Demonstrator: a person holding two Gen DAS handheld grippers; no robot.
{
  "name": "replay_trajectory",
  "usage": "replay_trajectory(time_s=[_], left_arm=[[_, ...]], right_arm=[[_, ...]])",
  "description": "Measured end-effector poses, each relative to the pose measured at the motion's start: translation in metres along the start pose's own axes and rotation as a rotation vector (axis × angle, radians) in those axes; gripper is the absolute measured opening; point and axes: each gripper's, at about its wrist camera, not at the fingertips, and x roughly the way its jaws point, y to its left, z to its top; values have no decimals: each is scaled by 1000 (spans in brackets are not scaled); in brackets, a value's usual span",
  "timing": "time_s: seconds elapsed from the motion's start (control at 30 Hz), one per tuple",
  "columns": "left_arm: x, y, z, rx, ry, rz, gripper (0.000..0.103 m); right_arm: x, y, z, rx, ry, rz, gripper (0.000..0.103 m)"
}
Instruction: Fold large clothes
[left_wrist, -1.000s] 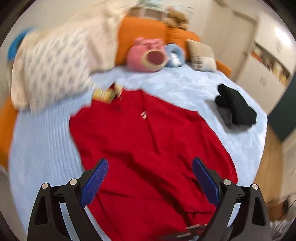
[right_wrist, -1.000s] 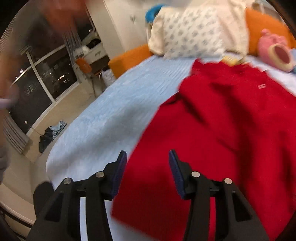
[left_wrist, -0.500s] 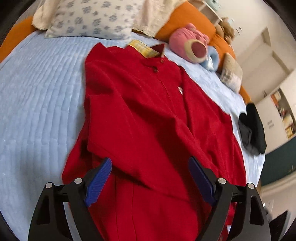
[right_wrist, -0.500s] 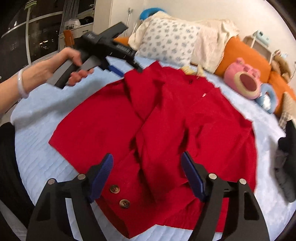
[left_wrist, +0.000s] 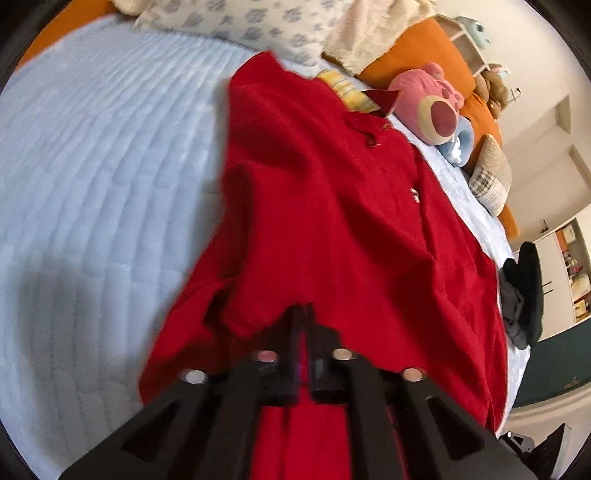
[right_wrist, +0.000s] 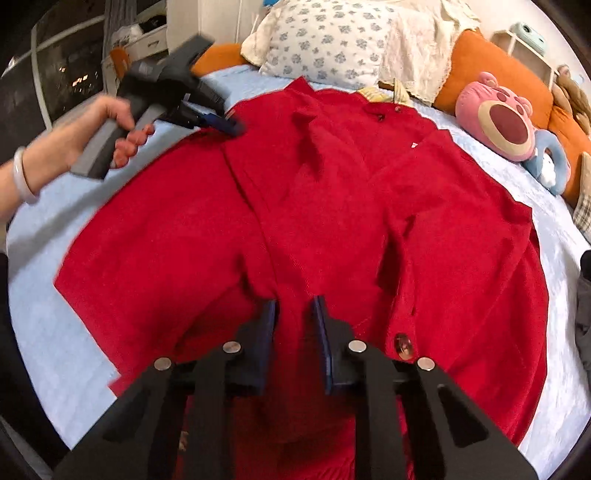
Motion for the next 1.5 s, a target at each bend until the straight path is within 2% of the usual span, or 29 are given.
replay_trajectory(time_s=[0.07, 0.13, 0.17, 0.2, 0.23, 0.27, 0.3, 0.37, 0.43, 0.5, 0.57, 0.7, 0.87, 0.9, 1.0, 1.07, 1.1, 1.13, 1.17, 1.23, 1.3, 1.33, 1.4, 1.5], left_arm=[[-2, 13, 2, -41, 10, -31, 6], [-7, 17, 0, -51, 18, -45, 6], [-12, 16, -1, -38, 22, -35, 12], [-17, 13, -3, -24, 25, -24, 22], [-23, 11, -5, -22, 27, -17, 55], [-29, 9, -6, -22, 17, -4, 81], [-37, 5, -7, -10, -15, 13, 86], [-48, -1, -7, 7, -51, 21, 87], [-49, -3, -4, -8, -48, 17, 87], [-42, -4, -1, -17, -22, 42, 87], [-32, -5, -2, -26, 14, 56, 87], [-17, -3, -8, -51, 46, 34, 87], [-2, -2, -6, -72, 30, 44, 85], [-1, -2, -3, -69, 21, 51, 84], [1, -4, 6, -45, 6, 91, 73], [-1, -1, 12, -41, -6, 120, 47], [-3, 3, 15, -43, -12, 125, 45], [-6, 6, 18, -52, -18, 114, 39], [-10, 12, 21, -70, -36, 108, 25], [-23, 23, 25, -99, -89, 108, 24], [-36, 40, 31, -152, -111, 42, 23], [-40, 46, 32, -174, -113, 20, 23], [-48, 69, 34, -241, -112, -27, 23], [-48, 92, 30, -279, -90, -44, 23]], right_arm=[[-13, 0, 8, 10, -37, 13, 13], [-25, -3, 16, 13, -61, 9, 11], [-29, -5, 19, 13, -67, 11, 11], [-32, -7, 22, 18, -74, 14, 11], [-33, -10, 24, 25, -79, 14, 11], [-34, -12, 25, 29, -78, 10, 11], [-34, -13, 27, 27, -73, 3, 11], [-36, -14, 26, 40, -81, 4, 13], [-37, -12, 23, 46, -78, 7, 14], [-37, -4, 18, 7, -71, -17, 22], [-38, 5, 12, -34, -76, -42, 53], [-26, 11, 5, -84, -58, -47, 54], [5, 18, 4, -177, -22, -150, 53], [8, 17, 4, -186, -19, -162, 52], [16, 8, 3, -144, -9, -146, 37], [14, -2, 4, -85, -10, -101, 19], [10, -7, 6, -55, -18, -81, 18], [6, -11, 9, -32, -24, -54, 15], [2, -13, 12, -11, -27, -27, 13], [-12, -16, 20, 29, -46, 45, 11], [-26, -14, 28, 50, -71, 108, 10], [-36, -10, 34, 53, -95, 150, 4], [-46, 3, 43, 25, -108, 158, 2], [-48, 29, 47, -18, -98, 199, 1]])
